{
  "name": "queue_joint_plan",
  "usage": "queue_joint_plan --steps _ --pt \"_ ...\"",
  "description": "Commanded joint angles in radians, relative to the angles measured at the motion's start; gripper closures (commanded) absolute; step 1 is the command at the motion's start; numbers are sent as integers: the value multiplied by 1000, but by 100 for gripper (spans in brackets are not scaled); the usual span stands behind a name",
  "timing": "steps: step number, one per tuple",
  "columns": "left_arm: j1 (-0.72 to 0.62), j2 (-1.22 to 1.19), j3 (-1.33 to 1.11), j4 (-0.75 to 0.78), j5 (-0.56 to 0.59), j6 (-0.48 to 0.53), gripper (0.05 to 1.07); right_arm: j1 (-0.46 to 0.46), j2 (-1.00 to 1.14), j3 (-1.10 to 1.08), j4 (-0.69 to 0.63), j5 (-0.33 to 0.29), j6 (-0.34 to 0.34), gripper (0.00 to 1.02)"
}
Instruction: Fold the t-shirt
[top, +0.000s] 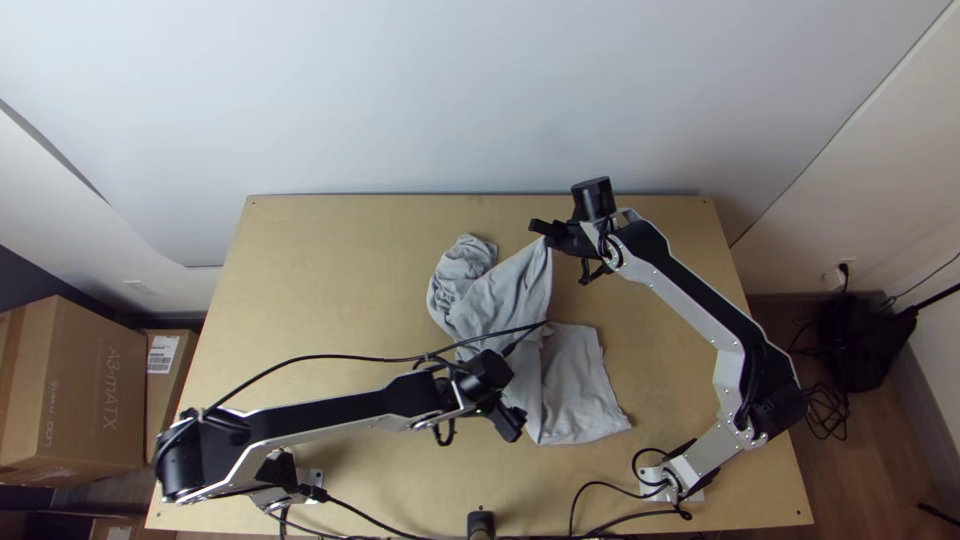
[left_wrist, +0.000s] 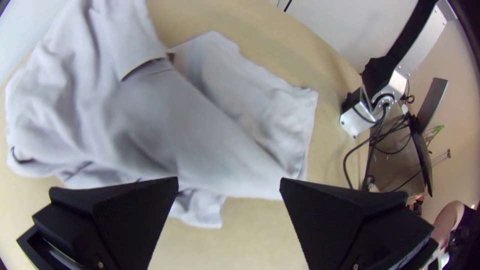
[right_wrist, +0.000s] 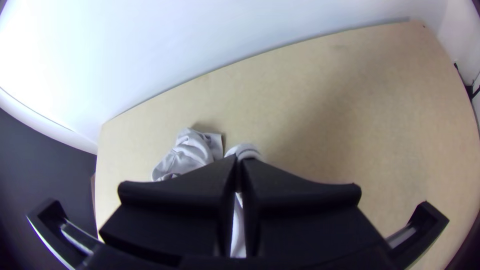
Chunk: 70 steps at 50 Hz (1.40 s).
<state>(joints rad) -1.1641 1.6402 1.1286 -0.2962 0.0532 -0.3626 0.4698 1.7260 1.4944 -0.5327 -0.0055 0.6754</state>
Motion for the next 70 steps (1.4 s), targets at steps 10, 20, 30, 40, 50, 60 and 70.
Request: queue_joint_plan --steps 10,20,30,40,50,60,70 --pt "-9 168 135 3 62 -70 10 -23 6 43 14 24 -22 100" --pt "-8 265 160 11 59 -72 10 -48 -20 40 0 25 -27 100" --pt "0 279 160 55 -6 -45 105 -62 -71 21 -32 25 -25 100" --pt "135 155 143 32 -4 -38 105 -91 -154 -42 -33 24 -25 100" --pt "337 -16 131 -20 2 -7 105 -122 -221 -28 -47 25 -37 100" --pt "527 -171 171 -89 43 79 105 -135 -307 12 -30 25 -112 100" --pt "589 -355 204 -185 79 157 105 -129 -485 -11 63 25 -160 100"
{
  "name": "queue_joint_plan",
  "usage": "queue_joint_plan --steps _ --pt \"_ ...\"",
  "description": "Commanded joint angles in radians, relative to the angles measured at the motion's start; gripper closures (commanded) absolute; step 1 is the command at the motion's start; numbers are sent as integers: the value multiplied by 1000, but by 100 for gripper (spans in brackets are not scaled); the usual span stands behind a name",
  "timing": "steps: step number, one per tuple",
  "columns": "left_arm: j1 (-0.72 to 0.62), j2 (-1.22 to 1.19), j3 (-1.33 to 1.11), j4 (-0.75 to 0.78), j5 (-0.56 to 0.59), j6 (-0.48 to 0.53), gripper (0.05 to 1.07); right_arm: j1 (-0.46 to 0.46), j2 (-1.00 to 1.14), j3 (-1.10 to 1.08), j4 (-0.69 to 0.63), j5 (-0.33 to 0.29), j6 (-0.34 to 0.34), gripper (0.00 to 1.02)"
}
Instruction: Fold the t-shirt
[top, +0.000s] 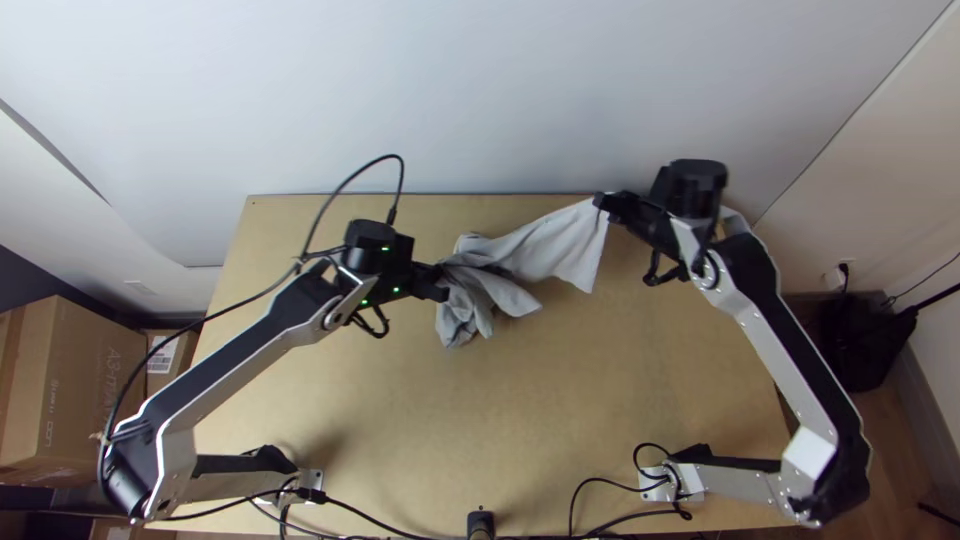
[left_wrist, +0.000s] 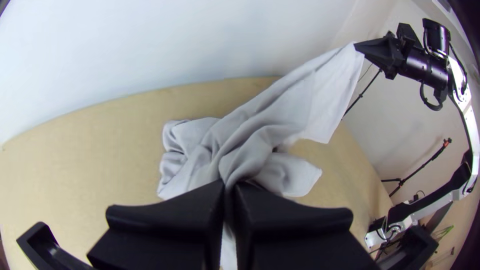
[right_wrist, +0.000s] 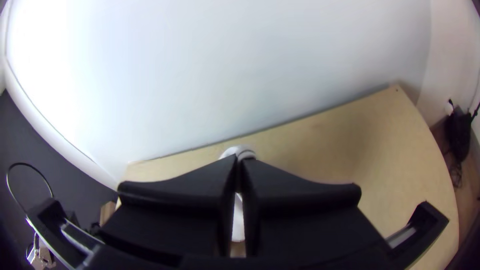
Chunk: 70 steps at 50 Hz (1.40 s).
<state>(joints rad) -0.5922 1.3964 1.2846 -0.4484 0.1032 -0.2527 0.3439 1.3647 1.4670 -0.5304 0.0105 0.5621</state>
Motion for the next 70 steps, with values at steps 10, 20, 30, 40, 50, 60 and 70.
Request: queue_joint_plan --steps 10,20,30,40,50,60,70 --pt "45 -307 15 -204 138 109 105 26 -312 -79 145 -1 -116 100" --pt "17 -332 -280 -184 168 153 105 32 -322 -237 130 -18 -79 100" --pt "-6 -166 -449 42 173 188 105 -19 -297 -309 112 -61 -28 100" --pt "-3 135 -357 132 167 239 49 -141 -269 -335 102 -122 -1 100" --pt "11 119 -228 186 164 165 19 -210 -277 -373 99 -130 7 100" --pt "88 -126 -238 20 194 136 19 -261 -280 -421 99 -167 21 100" --pt "161 -376 -387 -200 303 256 19 -284 -242 -428 99 -204 73 100"
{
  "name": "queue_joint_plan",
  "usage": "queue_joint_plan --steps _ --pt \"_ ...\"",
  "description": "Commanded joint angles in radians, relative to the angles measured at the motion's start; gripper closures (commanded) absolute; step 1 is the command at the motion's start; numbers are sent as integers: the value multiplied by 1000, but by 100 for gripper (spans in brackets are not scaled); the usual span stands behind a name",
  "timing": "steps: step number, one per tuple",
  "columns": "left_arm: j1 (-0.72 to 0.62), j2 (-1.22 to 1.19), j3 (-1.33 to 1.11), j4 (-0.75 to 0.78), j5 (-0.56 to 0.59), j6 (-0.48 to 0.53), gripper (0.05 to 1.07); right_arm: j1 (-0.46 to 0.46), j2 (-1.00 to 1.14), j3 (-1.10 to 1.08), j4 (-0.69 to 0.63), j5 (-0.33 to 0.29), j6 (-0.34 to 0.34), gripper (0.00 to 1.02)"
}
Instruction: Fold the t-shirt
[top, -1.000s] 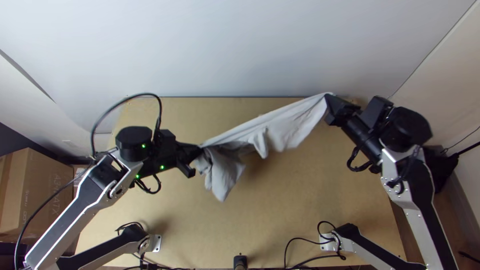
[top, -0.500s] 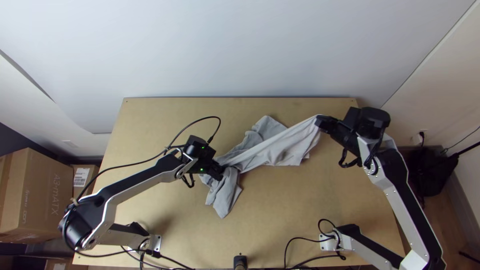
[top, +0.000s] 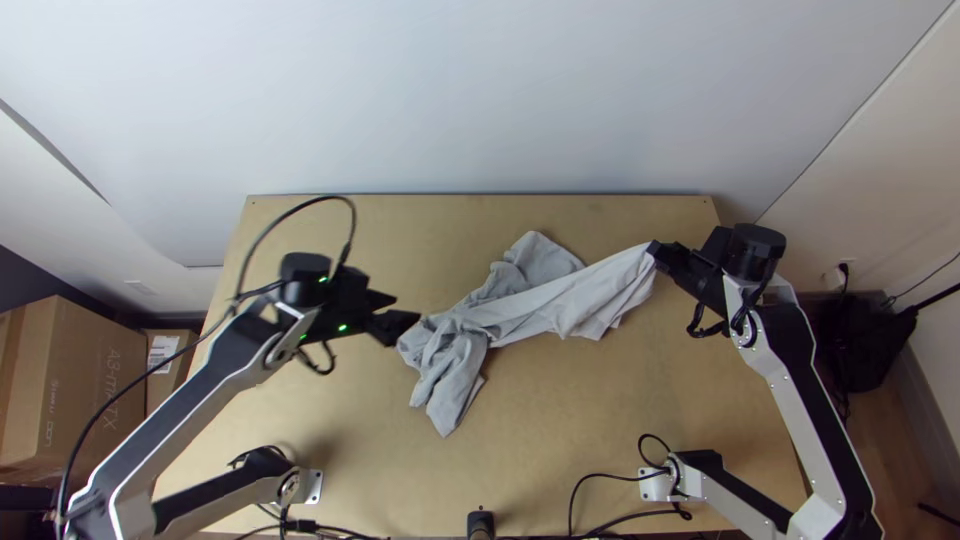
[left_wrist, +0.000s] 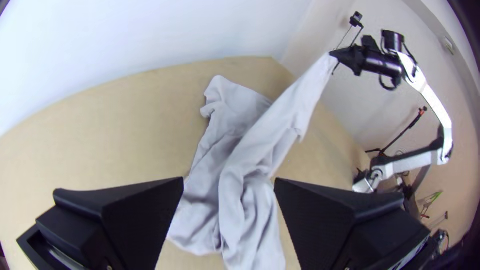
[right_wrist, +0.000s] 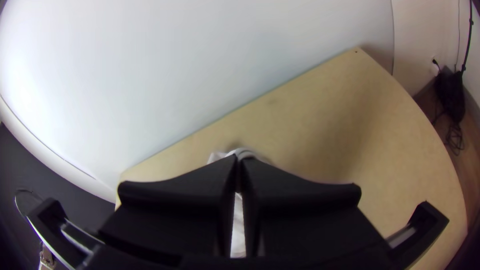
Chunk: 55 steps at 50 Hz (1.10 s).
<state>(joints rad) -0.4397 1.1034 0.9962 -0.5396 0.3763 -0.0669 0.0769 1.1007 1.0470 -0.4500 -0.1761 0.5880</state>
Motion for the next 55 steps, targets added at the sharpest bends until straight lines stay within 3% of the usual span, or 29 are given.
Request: queue_joint_plan --steps 1,8,12,17,23,26,55 --pt "9 -102 -125 -128 30 76 19 -19 27 -7 19 -25 50 100" --pt "2 -171 -291 -146 32 95 20 -19 37 2 16 -43 85 100" --pt "-10 -154 -361 -102 30 47 29 -19 39 16 -3 -51 99 100" --pt "-19 -135 -413 -57 16 26 29 -19 37 31 -7 -53 99 100" --pt "-25 -114 -429 -43 18 10 29 -26 45 41 -15 -54 98 100" --pt "-47 -106 -432 -39 18 -5 34 -26 48 41 -16 -54 98 100" --pt "-206 81 -444 118 -22 -88 34 -23 37 36 -26 -54 102 100"
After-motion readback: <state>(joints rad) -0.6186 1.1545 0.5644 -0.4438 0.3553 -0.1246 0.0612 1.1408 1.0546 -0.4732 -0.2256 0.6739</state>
